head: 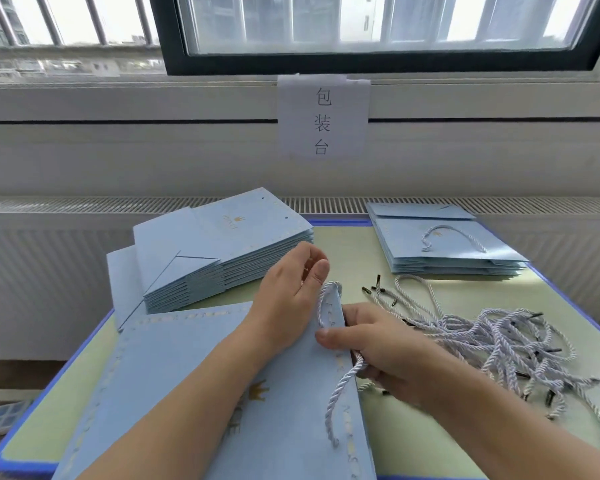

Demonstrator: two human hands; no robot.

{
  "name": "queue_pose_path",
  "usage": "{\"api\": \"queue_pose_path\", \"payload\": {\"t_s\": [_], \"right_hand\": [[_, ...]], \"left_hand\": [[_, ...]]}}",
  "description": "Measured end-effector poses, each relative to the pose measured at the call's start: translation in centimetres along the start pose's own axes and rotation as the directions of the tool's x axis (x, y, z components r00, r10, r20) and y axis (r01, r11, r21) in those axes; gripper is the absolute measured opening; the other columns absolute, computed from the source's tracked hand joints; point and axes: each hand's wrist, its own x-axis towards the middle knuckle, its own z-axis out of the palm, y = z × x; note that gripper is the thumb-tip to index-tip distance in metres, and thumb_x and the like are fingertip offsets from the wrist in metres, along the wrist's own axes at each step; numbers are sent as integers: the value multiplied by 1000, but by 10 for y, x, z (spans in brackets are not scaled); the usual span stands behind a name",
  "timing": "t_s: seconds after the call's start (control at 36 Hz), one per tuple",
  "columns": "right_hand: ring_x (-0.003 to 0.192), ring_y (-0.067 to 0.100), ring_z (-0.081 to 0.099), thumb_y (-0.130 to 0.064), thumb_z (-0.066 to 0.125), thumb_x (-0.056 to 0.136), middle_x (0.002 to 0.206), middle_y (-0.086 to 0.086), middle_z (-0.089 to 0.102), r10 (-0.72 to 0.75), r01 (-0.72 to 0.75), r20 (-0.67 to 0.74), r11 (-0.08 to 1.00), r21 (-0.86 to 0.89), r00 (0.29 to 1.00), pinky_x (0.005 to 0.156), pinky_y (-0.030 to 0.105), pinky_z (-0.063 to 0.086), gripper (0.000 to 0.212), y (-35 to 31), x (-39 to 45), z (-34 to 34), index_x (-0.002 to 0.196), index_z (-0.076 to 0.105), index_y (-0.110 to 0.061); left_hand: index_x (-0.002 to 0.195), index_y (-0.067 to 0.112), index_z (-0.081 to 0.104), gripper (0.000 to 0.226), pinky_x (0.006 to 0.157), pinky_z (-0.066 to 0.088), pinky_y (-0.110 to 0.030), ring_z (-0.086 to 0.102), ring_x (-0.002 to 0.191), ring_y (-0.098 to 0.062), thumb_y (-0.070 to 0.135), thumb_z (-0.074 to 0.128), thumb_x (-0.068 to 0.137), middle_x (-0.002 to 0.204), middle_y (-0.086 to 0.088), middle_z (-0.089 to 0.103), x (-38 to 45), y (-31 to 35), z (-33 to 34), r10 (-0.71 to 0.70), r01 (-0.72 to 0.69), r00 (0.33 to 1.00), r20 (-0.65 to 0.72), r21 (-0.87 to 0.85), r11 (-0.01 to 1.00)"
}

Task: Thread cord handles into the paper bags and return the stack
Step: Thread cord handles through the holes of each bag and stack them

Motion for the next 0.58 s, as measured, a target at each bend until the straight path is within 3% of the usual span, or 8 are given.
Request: {"api": "queue_pose_path", "payload": {"t_s": [0.06,0.14,0.19,0.28,0.31,0.42,0.5,0.58], "right_hand": [[57,17,47,-11,59,92,81,10,65,0,1,-14,998,65,1000,43,18,27,9,4,-4,0,91,65,-5],[42,10,52,-4,52,94,65,7,65,-6,10,-19,976,220,1000,35,15,31,17,9,-9,4,82,63,-4],[37,10,54,-3,51,94,60,8,64,-11,22,-36,949,314,999,32,15,35,18,9,-15,6,79,62,-3],[64,27,66,-9,56,88,84,23,71,-57,98,-115,914,394,992,60,29,53,14,1,-20,-1,92,67,0],[72,31,67,-11,59,84,91,25,70,-82,140,-153,896,421,985,68,35,54,22,-5,-23,-7,100,66,2],[93,36,69,-20,55,82,102,22,70,-229,323,-241,801,504,943,76,40,57,40,-42,-51,-33,113,63,3],[83,30,71,-21,56,75,99,16,72,-436,578,-389,697,425,811,67,36,59,40,-67,-73,-45,110,65,-2],[67,24,66,-18,62,84,77,10,69,-635,800,-531,581,150,561,61,32,55,8,-82,-85,-44,83,65,-11]], "left_hand": [[94,22,52,22,68,37,-17,47,74,0,39,39,92,81,14,53,-3,0,4,17,-20,999,43,72,997],[102,18,56,30,78,43,-31,48,84,-6,40,37,92,92,12,52,-7,-2,10,21,-40,993,113,169,985],[107,17,58,35,86,43,-33,50,94,-9,41,37,92,99,11,53,-7,1,9,22,-44,992,121,186,982],[121,17,59,54,97,33,-25,50,114,-16,52,30,91,121,4,57,-4,15,0,71,-105,989,128,285,953],[125,17,58,59,101,29,-26,47,121,-19,54,27,91,129,1,56,-3,21,-4,103,-137,987,120,326,935],[136,21,50,58,112,18,-30,30,136,-18,52,29,93,149,-2,41,-11,52,-20,220,-204,975,9,413,888],[141,34,42,62,112,14,-16,19,139,0,63,27,88,152,17,27,-20,76,-25,168,-159,986,-11,262,952],[137,45,41,71,114,21,-19,25,135,14,75,31,74,146,31,34,-24,100,-24,7,9,996,87,-181,983]]}}
